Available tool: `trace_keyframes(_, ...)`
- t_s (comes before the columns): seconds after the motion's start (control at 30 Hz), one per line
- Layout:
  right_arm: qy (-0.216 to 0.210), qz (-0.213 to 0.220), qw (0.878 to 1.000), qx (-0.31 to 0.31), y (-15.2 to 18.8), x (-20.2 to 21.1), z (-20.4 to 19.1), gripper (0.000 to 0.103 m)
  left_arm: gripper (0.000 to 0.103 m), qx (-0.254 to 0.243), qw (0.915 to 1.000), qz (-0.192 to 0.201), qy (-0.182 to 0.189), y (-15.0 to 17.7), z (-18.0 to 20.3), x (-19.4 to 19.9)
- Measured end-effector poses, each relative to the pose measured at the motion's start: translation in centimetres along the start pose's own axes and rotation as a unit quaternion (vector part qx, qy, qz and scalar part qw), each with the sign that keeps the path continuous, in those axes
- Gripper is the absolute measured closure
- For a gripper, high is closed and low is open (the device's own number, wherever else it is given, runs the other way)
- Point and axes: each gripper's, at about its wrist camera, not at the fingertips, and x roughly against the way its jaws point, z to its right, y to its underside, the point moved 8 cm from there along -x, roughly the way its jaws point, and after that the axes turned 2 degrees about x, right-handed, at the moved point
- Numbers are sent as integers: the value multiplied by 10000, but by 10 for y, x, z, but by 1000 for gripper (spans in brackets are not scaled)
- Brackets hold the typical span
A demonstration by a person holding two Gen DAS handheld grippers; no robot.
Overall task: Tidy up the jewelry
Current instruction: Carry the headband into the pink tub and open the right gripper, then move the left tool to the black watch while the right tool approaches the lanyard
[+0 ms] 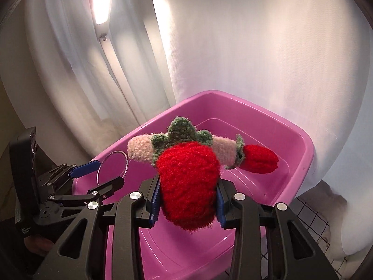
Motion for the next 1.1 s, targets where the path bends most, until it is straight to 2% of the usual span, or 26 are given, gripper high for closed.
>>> trace_keyframes(0.07,94,-158,9998,-41,2,-7,1,63,32,16,10000,-84,-51,1,-4,-3)
trace_keyframes(0.1,137,-213,9997,-65,3,-10,2,55,31,25,9999,-123,-82,2,-8,-6)
trace_keyframes(0.2,208,-238,9994,-146,5,-8,5,38,21,15,9998,-166,-142,3,-12,-6)
trace_keyframes(0.33,398,-204,9989,-117,4,-4,7,38,13,-55,9997,-183,-144,6,-9,-4)
trace_keyframes(0.53,462,-100,9986,-233,6,10,10,38,8,-147,9995,-105,-243,10,-5,3)
trace_keyframes(0.87,393,233,9974,-556,22,47,6,38,7,47,9998,-161,-45,15,5,23)
trace_keyframes(1.1,371,470,9935,-969,61,92,14,38,7,-47,9996,7,283,13,42,53)
